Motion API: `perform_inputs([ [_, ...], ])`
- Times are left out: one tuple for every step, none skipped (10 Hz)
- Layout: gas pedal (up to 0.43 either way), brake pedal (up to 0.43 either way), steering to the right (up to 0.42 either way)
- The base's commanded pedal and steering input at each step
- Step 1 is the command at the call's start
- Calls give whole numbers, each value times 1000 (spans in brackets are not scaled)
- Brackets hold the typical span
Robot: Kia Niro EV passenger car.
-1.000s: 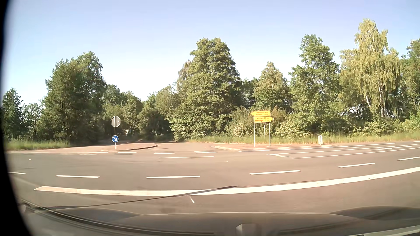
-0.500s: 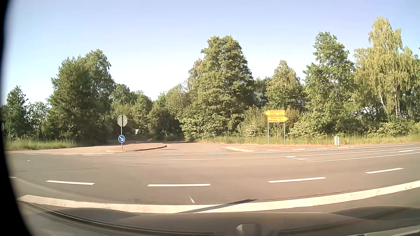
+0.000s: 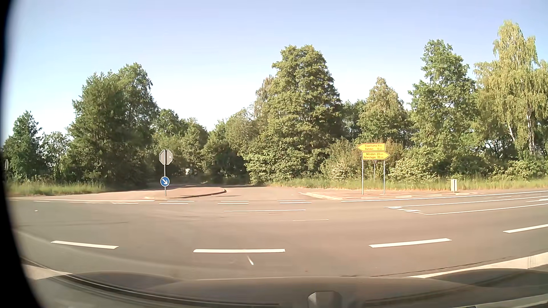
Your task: Follow the waypoints while adhering to traffic rules and regulations
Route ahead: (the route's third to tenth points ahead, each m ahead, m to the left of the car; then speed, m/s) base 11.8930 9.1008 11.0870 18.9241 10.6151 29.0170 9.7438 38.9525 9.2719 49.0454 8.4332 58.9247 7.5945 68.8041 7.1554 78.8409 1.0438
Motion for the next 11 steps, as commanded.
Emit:
perform_inputs([
  [0,6,-169],
  [0,6,-169],
  [0,6,-168],
  [0,6,-167],
  [0,6,-165],
  [0,6,-164],
  [0,6,-162],
  [0,6,-162],
  [0,6,-162],
  [0,6,-162],
  [0,6,-162],
])
